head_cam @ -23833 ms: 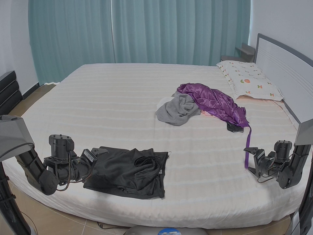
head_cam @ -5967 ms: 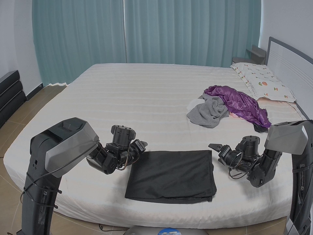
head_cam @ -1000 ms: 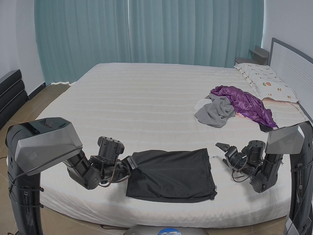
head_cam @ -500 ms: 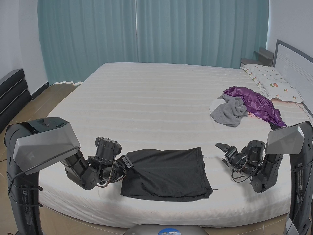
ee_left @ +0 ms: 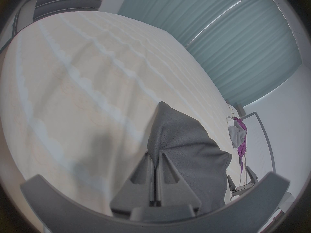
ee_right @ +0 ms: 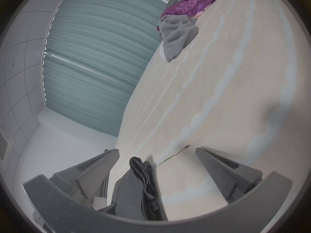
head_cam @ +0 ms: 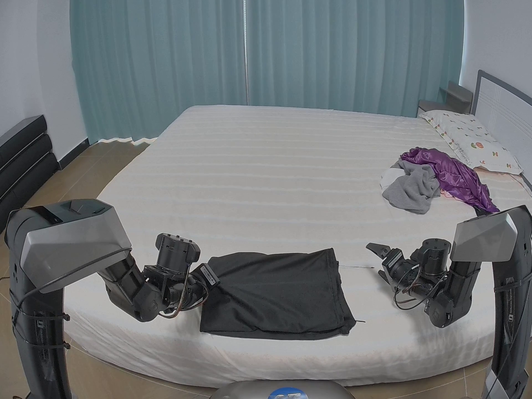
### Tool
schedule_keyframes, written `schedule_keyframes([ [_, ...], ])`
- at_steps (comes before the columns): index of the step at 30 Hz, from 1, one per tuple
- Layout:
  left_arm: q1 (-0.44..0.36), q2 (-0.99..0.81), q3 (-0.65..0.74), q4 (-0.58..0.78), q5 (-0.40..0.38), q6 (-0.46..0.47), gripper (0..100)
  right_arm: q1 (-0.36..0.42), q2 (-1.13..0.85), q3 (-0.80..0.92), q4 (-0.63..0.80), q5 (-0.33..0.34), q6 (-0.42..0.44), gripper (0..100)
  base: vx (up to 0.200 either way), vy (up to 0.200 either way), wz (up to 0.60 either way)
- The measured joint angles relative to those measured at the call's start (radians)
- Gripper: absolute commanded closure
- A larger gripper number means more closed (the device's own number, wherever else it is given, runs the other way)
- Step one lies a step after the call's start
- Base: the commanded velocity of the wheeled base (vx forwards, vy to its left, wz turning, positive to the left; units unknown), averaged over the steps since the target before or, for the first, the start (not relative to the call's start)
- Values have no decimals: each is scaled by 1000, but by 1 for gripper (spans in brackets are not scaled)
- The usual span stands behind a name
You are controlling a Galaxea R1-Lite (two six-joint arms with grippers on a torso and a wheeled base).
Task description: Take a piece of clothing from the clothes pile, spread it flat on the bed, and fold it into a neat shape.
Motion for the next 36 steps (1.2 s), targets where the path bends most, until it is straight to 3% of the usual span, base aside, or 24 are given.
schedule_keyframes([
  [4,2,-5,8,0,1,0,100,0,0,-1,0,0,0,0,0,200,0],
  [21,6,1,-3,-18,-8,-11,100,4,3,0,1,-1,-2,0,0,0,0],
  [22,5,1,-2,-28,-9,-19,0,4,3,0,1,-1,-2,0,0,0,0],
  [36,41,-10,16,-102,-11,-109,0,6,4,6,0,-1,-3,0,0,0,0],
])
